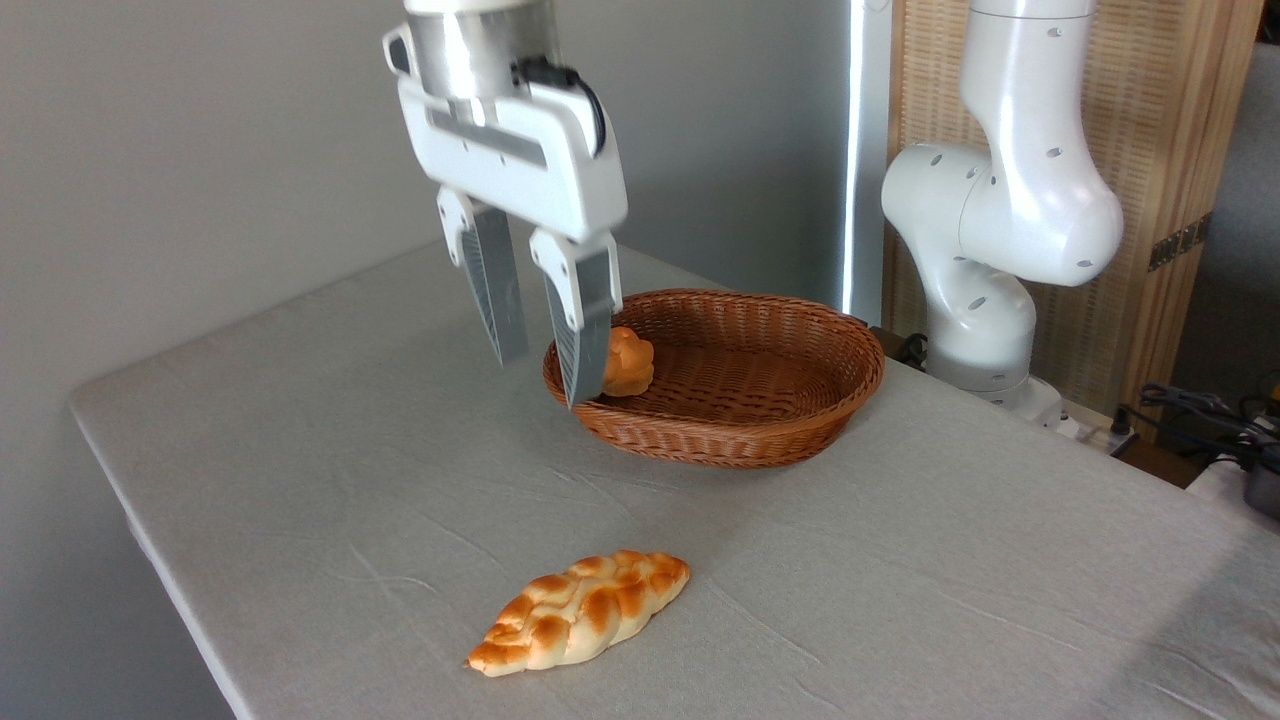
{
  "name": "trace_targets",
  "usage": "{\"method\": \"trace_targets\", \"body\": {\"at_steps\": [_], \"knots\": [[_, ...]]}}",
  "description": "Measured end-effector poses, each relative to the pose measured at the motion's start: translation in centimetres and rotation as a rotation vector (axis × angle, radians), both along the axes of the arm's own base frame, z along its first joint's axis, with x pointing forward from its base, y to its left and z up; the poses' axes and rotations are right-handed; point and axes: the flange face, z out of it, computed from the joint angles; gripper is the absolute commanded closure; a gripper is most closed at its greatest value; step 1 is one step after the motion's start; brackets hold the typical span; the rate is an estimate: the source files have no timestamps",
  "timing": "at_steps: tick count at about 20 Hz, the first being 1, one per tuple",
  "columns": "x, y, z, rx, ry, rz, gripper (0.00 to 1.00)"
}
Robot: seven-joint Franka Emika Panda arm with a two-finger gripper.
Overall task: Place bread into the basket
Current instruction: 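Move the open gripper from above the basket down to the braided loaf, then lower the gripper around the braided loaf and close on it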
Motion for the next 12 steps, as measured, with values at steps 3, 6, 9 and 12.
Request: {"method": "trace_targets", "body": {"at_steps": [3,6,9,12], "knots": [[-1.0,0.3,-5.6,0.05,-0.059,-0.027,0.0],[-1.4,1.0,-11.7,0.173,-0.101,-0.111,0.0],[-1.1,3.5,-14.9,0.214,-0.112,-0.127,0.0],[-0.9,4.2,-15.2,0.215,-0.108,-0.128,0.0]]}}
